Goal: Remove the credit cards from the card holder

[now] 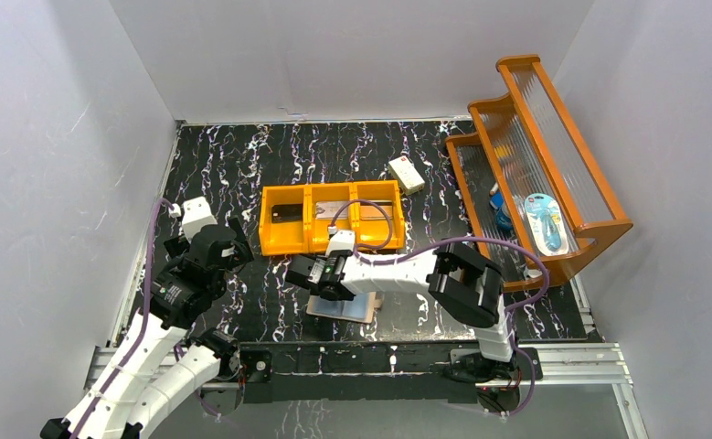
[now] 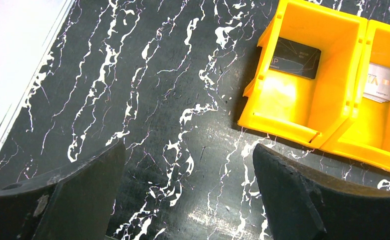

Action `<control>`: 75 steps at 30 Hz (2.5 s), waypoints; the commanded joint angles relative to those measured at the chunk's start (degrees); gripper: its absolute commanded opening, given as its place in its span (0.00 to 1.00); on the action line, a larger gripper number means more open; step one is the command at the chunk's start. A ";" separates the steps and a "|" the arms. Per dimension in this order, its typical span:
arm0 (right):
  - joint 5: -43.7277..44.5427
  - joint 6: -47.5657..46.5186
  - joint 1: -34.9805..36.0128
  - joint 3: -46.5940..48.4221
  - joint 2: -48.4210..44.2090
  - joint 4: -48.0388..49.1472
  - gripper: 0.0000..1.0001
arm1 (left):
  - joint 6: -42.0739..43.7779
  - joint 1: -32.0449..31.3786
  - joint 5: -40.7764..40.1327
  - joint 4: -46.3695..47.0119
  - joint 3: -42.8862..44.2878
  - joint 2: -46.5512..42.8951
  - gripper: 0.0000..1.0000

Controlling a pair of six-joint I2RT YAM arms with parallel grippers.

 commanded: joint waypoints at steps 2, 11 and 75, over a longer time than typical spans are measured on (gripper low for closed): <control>-0.69 0.62 0.28 -1.90 2.18 -1.64 0.52 | -0.37 -0.11 -2.17 -0.55 0.29 -0.07 0.98; -4.03 -6.78 -0.17 -8.49 -4.89 12.37 0.33 | -0.07 -0.10 0.79 0.05 0.49 0.13 0.98; -36.67 9.50 -16.35 -51.68 -16.15 62.28 0.39 | -4.52 -8.16 64.37 35.88 -12.21 38.69 0.73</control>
